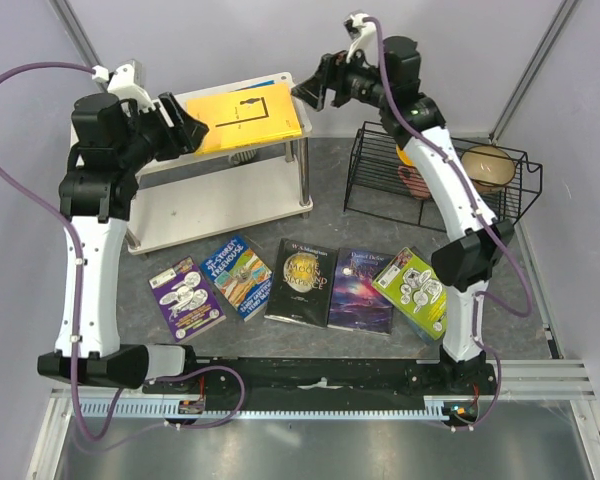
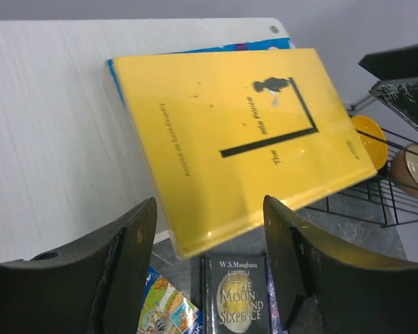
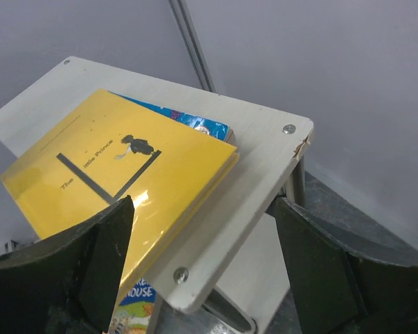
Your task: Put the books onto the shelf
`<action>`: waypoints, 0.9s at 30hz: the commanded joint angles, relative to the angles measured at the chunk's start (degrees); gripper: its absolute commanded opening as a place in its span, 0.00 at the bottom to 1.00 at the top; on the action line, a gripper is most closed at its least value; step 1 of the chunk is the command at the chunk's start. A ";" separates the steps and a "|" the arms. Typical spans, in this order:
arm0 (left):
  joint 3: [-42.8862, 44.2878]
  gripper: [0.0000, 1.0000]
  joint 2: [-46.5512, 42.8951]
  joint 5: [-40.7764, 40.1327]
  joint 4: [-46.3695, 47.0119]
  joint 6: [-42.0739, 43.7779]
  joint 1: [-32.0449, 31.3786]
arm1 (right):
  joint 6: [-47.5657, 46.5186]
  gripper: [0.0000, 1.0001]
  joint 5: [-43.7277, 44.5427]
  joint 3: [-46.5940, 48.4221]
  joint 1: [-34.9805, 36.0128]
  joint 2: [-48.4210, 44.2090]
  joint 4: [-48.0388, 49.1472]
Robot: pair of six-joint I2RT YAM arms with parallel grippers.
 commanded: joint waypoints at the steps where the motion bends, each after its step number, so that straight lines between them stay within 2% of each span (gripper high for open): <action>1: 2.24 0.68 -4.52 5.22 0.21 10.51 -2.76 | -8.25 0.90 -13.75 -4.58 -4.08 -8.56 1.29; 3: 2.24 0.67 -5.05 5.05 0.12 13.69 -6.01 | -10.08 0.91 -17.34 -7.58 -5.66 -11.63 1.03; 8: 0.93 0.66 -4.97 3.73 0.91 27.58 -14.09 | -15.80 0.92 -19.48 -17.78 -6.89 -18.83 -2.39; 13: 1.27 0.67 -2.25 1.01 1.17 37.51 -16.31 | -19.15 0.93 -19.30 -24.45 -8.12 -23.33 -3.98; 18: 3.82 0.67 2.06 0.21 0.03 43.14 -17.18 | -19.50 0.94 -20.00 -28.33 -9.18 -26.49 -4.33; 27: 5.67 0.66 5.93 -4.35 -1.38 45.96 -19.82 | -18.80 0.94 -20.71 -29.39 -9.62 -27.29 -4.16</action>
